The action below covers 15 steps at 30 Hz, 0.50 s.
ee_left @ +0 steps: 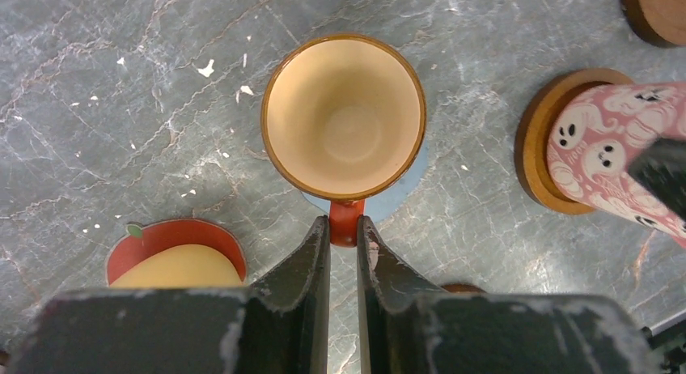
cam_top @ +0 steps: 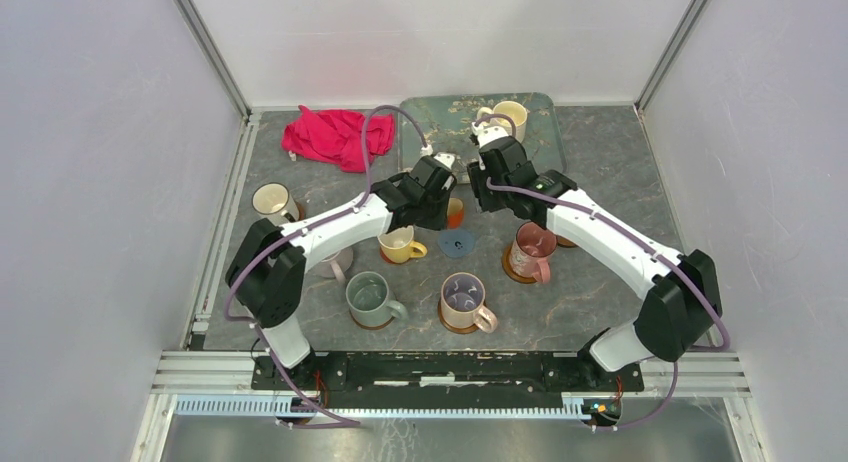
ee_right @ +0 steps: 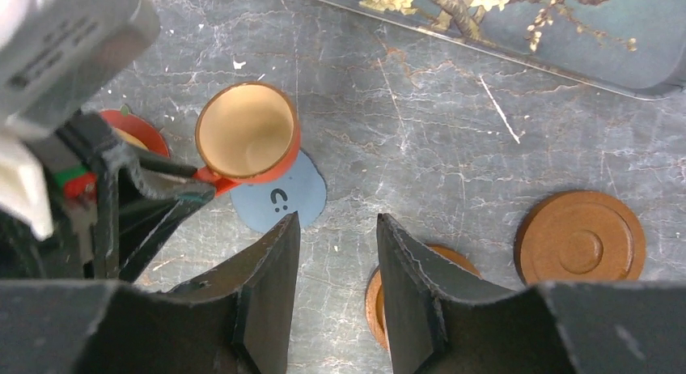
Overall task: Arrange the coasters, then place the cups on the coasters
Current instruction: Place the cup on the coaster.
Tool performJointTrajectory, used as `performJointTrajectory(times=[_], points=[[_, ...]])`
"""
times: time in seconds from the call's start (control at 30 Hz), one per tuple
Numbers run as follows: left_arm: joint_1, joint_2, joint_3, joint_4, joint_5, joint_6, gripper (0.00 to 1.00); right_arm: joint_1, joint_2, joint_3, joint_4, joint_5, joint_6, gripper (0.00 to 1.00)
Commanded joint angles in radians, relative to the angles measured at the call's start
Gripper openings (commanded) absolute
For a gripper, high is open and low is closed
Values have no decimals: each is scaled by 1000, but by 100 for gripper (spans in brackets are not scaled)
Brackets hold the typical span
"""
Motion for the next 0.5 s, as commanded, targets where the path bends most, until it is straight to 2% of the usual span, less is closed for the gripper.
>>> performJointTrajectory(times=[0.0,0.47], points=[[-46,-69,-4,38,-46,92,2,-10,-55,28,3,40,-14,46],[-106,-45,-47,28,-120,102,2,-22,-87,-14,9,37,-11,46]])
